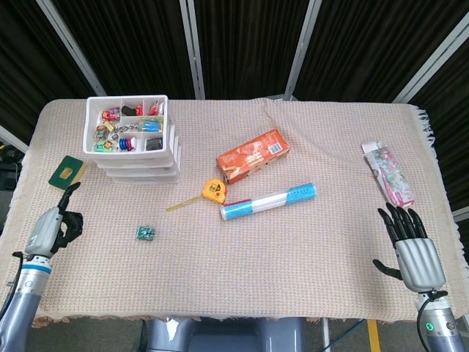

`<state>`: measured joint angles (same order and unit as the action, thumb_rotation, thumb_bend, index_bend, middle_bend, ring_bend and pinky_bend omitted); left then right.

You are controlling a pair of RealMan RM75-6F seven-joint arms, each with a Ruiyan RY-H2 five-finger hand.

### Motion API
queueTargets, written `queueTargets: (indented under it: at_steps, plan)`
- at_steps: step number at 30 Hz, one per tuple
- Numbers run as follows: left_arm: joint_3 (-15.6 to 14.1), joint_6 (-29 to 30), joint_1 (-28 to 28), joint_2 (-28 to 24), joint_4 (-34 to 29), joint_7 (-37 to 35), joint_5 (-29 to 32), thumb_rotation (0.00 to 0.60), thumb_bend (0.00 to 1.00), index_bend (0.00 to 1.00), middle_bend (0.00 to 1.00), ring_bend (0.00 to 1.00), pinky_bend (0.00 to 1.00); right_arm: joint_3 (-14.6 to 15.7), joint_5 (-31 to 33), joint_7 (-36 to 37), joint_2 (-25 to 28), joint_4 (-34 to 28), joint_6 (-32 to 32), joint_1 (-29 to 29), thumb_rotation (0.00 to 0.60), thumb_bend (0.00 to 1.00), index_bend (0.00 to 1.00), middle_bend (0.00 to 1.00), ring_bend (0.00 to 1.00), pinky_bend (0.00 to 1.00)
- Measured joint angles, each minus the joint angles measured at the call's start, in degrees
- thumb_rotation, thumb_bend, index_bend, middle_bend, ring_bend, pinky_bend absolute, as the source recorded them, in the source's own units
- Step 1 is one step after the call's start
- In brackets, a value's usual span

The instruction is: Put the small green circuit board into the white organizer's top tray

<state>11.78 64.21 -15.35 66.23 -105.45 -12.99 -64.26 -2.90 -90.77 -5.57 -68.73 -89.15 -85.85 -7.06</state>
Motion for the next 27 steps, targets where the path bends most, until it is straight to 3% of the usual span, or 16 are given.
queueTargets:
  at_steps: [9,27]
  plan:
    - [5.26,-12.04,-7.33,1.44,1.15,-6.06,12.5,0.6,1.0,0.0,0.88,0.87,0.64,0.02,-0.17,0.14,0.01,0.07,-0.05,-0.04,0.6,0.0,0.03,0.0,0.0,0.0]
    - [7.1,-15.01,-15.63,8.78,8.8,-0.78,21.89,0.6,1.0,0.0,0.88,0.87,0.64,0.05,-0.35,0.72,0.11,0.14,-0.17,-0.05,0.6,0.0,0.03,0.0,0.0,0.0]
